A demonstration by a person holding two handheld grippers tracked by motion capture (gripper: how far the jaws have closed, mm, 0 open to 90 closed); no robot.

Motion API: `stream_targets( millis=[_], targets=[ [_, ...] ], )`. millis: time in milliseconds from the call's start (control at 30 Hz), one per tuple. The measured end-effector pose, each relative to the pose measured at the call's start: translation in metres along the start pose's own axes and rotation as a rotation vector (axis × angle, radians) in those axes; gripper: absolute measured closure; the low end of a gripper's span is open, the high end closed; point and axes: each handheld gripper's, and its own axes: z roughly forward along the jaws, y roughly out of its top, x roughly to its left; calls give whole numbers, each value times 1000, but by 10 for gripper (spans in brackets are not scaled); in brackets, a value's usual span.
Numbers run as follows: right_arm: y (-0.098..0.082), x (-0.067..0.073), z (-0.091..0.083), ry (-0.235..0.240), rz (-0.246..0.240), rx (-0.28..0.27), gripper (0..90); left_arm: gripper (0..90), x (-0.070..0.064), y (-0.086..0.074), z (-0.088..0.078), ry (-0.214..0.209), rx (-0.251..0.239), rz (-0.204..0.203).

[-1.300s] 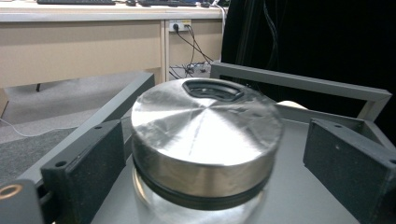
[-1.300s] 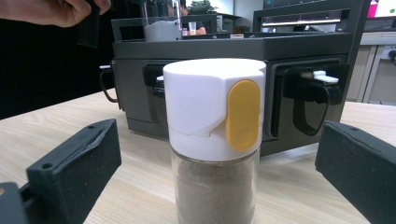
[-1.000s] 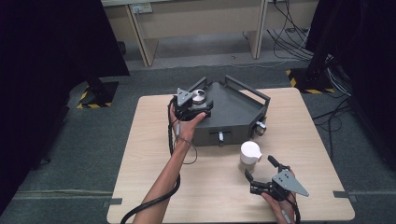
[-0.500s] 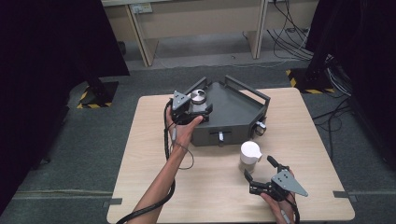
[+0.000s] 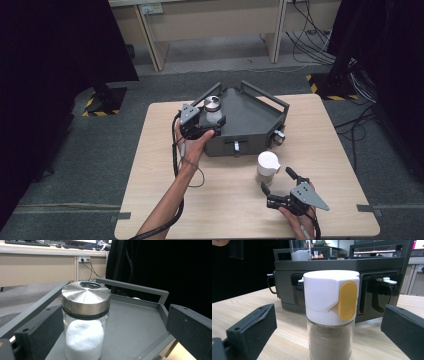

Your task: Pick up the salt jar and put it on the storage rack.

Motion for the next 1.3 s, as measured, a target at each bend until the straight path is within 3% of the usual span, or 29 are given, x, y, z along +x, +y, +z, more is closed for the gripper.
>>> stream_targets(
  millis=[400, 667, 967, 1167, 1300],
  targets=[
    [0, 1, 0, 1, -2, 0, 4, 8, -3, -8, -13, -17, -23, 14],
    [0, 1, 0, 2, -1, 0, 4, 8, -4, -17, -21, -39, -32, 2],
    [0, 1, 0, 3, -1, 2, 4, 9, -9, -23, -29, -47, -39, 50],
    [0, 1, 0, 2, -2, 1, 4, 10, -9, -29, -35, -60, -47, 42],
    [0, 2, 0, 3, -2, 0, 4, 15, -10, -33, -37, -64, -42, 67]
  ],
)
